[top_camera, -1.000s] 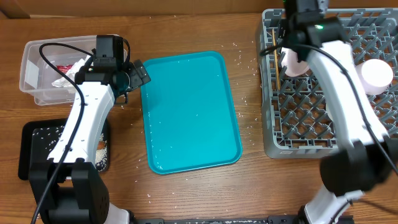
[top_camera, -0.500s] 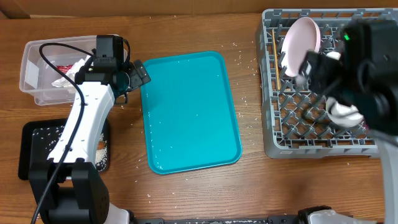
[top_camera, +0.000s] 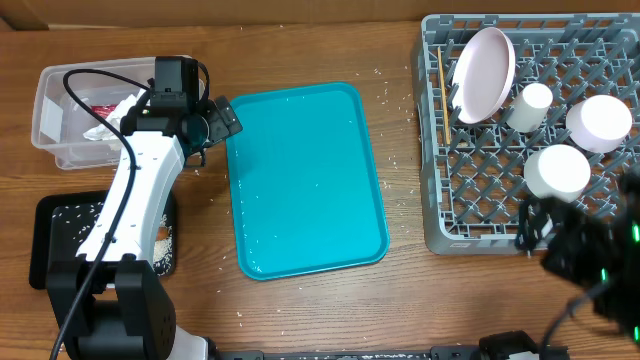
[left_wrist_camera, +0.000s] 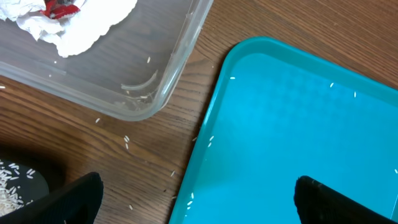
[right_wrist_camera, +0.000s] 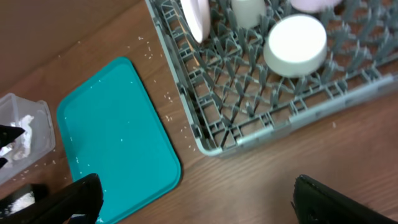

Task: Sort waste into correct bins and load items into the dishwasher
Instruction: 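Release the plate and pull the right gripper back toward the front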

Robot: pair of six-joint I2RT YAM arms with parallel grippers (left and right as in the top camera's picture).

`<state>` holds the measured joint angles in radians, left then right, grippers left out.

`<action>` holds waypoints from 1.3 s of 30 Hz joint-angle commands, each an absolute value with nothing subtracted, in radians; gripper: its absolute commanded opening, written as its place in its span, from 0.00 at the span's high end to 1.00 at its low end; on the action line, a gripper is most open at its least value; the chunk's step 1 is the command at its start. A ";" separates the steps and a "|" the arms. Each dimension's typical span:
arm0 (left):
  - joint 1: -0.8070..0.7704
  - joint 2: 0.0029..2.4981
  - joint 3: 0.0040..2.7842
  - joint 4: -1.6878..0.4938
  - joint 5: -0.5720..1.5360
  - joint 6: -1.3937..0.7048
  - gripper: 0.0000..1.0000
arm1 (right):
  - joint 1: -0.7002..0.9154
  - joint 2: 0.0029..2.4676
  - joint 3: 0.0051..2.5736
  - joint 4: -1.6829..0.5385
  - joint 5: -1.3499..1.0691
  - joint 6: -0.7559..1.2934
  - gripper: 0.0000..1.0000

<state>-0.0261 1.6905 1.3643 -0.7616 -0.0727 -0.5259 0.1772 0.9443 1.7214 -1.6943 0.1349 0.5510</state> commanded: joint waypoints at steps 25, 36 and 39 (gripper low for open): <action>-0.033 1.662 1.381 -0.759 -0.085 -0.546 0.00 | 0.177 0.751 1.469 -1.672 0.180 0.700 0.00; -0.033 1.662 1.381 -0.758 -0.085 -0.546 0.00 | 0.161 0.470 0.989 -1.122 0.154 0.564 0.00; -0.033 1.662 1.381 -0.758 -0.086 -0.546 0.00 | 0.122 0.335 0.800 -0.960 0.152 0.564 0.00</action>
<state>-0.0261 1.6905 1.3643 -0.7616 -0.0727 -0.5259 0.1574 0.4454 0.9421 -1.0603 0.1589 0.5964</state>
